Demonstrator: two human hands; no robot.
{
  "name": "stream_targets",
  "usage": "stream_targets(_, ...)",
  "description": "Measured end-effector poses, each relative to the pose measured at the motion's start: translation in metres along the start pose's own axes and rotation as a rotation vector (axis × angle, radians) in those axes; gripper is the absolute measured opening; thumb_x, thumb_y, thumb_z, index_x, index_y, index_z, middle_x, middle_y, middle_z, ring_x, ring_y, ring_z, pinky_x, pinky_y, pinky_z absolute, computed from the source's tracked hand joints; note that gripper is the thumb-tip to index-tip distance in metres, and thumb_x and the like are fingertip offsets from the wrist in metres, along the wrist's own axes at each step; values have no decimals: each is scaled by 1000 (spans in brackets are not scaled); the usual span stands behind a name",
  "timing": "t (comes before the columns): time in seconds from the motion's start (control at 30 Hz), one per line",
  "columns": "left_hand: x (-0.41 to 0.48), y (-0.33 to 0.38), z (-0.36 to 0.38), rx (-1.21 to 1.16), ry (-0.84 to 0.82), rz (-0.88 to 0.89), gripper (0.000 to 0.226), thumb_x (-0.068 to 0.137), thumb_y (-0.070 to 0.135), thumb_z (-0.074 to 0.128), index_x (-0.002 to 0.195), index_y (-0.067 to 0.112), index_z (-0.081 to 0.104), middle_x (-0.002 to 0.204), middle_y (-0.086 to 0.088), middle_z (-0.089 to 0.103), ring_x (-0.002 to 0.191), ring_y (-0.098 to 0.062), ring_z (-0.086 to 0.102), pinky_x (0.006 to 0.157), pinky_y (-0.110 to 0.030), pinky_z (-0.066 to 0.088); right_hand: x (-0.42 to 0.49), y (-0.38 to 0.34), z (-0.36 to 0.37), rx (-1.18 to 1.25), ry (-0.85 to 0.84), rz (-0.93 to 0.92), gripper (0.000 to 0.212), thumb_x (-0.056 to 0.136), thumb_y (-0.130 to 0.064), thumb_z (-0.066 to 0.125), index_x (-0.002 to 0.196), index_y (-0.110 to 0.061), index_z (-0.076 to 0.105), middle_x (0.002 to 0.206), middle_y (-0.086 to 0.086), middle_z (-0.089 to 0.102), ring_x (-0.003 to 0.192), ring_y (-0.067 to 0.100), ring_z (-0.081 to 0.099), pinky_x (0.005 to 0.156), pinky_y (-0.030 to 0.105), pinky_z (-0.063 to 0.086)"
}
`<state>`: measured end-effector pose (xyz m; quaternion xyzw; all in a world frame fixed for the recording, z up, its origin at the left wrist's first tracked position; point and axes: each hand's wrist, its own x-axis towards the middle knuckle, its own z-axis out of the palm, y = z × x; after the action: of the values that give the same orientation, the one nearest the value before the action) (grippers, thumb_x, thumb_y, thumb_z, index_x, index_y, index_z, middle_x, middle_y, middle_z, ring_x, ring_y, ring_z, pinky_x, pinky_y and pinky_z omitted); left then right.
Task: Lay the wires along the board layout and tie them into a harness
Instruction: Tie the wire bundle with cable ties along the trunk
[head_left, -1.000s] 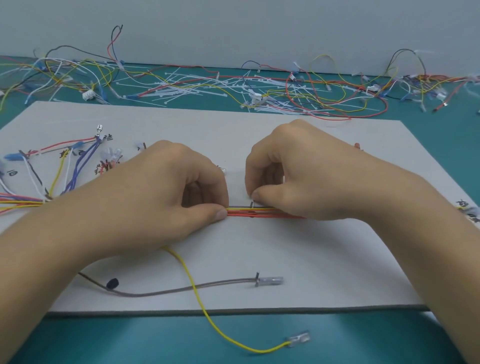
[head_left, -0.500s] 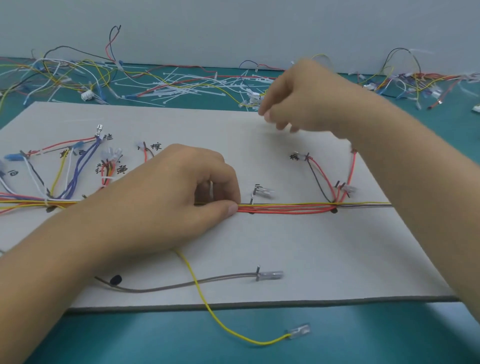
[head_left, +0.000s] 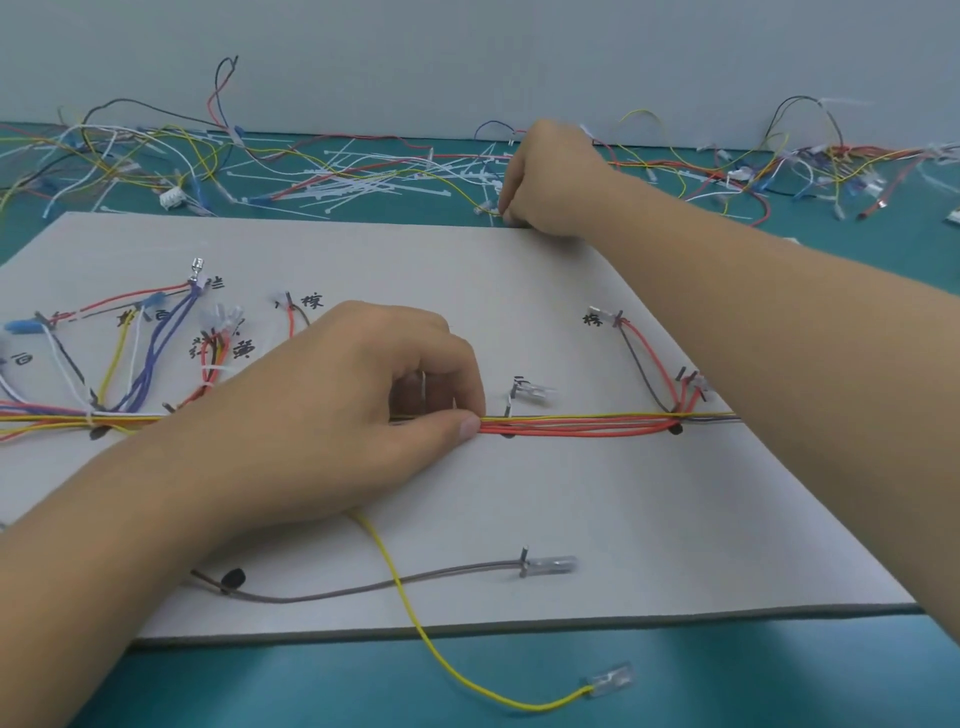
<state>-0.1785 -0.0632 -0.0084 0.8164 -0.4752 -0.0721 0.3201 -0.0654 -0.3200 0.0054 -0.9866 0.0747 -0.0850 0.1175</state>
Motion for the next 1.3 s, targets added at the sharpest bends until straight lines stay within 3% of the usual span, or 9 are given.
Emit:
stream_targets(0.43,0,1,0,24,-12,-19,6,86,38,65,83,37,70,82,14,62,77,-12,61,63,-14,41,2,10,4,-139,-36,-100,16,89,-17,56,93,-6,67,102,14,66,93,36,62,84,46,56)
stream_targets(0.57,0,2,0,19,-14,-26,5,86,38,65,84,37,69,84,14,62,78,-12,61,64,-15,42,-4,13,-3,-77,72,-140,20,92,-15,51,100,-5,67,106,12,67,100,32,60,87,45,53)
stream_targets(0.63,0,1,0,30,-9,-27,6,86,39,64,84,36,69,84,14,62,78,-12,61,64,-16,42,-13,8,-10,42,172,-178,21,92,-14,49,100,-7,67,103,8,68,94,23,59,84,37,51)
stream_targets(0.73,0,3,0,22,-9,-33,7,86,38,64,84,35,70,83,13,62,77,-12,61,64,-17,42,-42,-9,-26,326,302,-207,17,89,-11,52,93,-7,68,80,-4,64,66,0,51,63,12,41)
stream_targets(0.8,0,5,0,27,-8,-33,8,85,37,64,84,34,71,83,12,63,78,-12,62,64,-18,43,-69,-22,-36,600,320,-167,12,89,-8,56,87,-10,68,69,-7,59,58,-2,50,57,14,40)
stream_targets(0.87,0,6,-1,7,17,-39,7,84,36,66,83,32,72,82,11,63,78,-14,62,64,-18,43,-99,-33,-45,970,254,-115,14,92,-5,58,82,-13,65,70,0,59,60,9,52,53,24,41)
stream_targets(1.0,-1,12,-4,-30,214,-48,11,82,24,67,87,31,75,82,11,68,86,-10,63,74,-12,41,-155,-44,-51,1534,-96,-31,17,97,-8,54,83,-14,61,75,0,58,62,13,50,51,23,39)
stream_targets(1.13,3,17,-8,-14,367,-62,39,72,10,54,96,32,75,87,17,70,92,-3,60,82,-8,38,-181,-44,-44,1796,-215,150,14,97,-7,51,85,-12,55,76,3,54,56,8,47,41,17,34)
stream_targets(1.3,0,31,2,-106,397,4,13,90,41,65,86,33,74,81,13,69,90,-14,62,80,-19,38,-190,-44,-40,1824,-280,157,9,97,-9,53,89,-10,57,82,3,54,55,6,46,38,15,33)
